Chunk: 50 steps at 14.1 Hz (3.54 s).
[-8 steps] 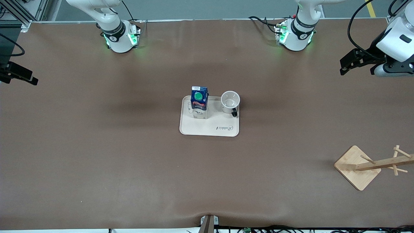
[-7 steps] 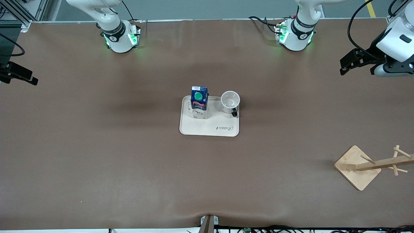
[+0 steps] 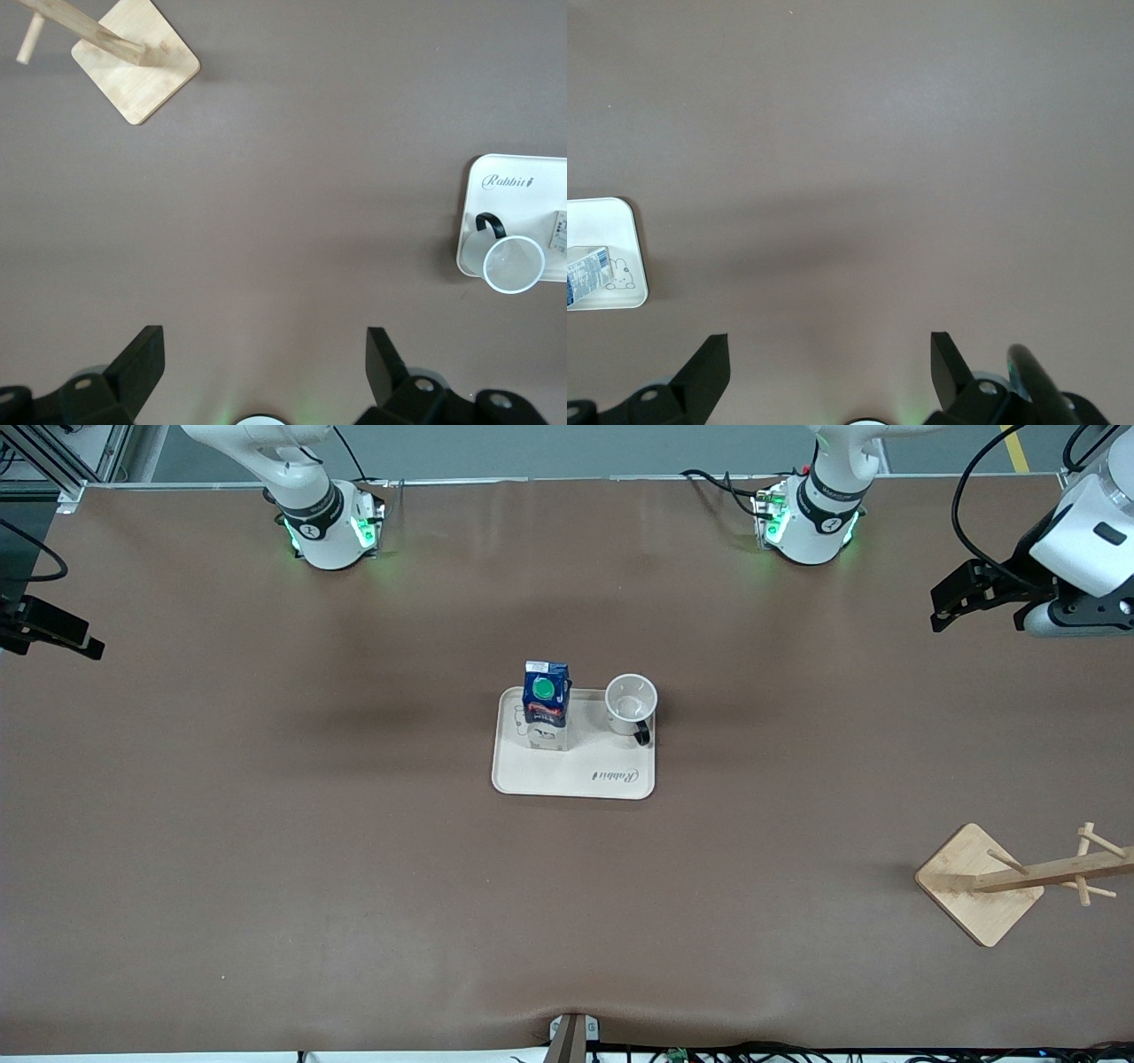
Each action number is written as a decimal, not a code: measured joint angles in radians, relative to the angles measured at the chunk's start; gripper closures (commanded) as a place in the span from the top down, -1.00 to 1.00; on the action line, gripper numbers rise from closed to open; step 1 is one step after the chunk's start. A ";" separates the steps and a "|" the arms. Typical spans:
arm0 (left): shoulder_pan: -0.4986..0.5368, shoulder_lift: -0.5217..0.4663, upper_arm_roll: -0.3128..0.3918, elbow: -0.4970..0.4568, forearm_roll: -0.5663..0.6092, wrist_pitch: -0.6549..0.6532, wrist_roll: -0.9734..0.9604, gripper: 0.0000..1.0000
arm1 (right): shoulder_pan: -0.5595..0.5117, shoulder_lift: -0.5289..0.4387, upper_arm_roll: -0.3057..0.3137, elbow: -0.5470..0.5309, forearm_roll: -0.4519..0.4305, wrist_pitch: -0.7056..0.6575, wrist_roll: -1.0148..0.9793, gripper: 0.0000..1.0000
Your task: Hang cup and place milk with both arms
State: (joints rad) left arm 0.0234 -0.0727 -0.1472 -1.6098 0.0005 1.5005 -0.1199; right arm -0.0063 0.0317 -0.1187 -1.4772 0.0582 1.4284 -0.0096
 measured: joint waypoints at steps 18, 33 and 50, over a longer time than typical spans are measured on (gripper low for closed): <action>-0.028 0.168 -0.397 -0.386 0.000 0.522 -0.680 0.98 | -0.001 0.014 -0.003 0.000 -0.001 0.002 0.000 1.00; -0.192 0.458 -0.413 -0.538 0.187 0.926 -1.103 0.11 | -0.005 0.022 -0.006 0.000 -0.001 0.002 0.000 1.00; -0.165 0.445 -0.407 -0.349 0.210 0.803 -1.062 -1.00 | -0.001 0.146 0.009 0.001 0.000 0.033 -0.001 1.00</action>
State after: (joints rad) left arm -0.1418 0.3723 -0.5540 -1.9590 0.2101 2.3031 -1.1821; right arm -0.0075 0.1781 -0.1095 -1.4761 0.0585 1.4614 -0.0104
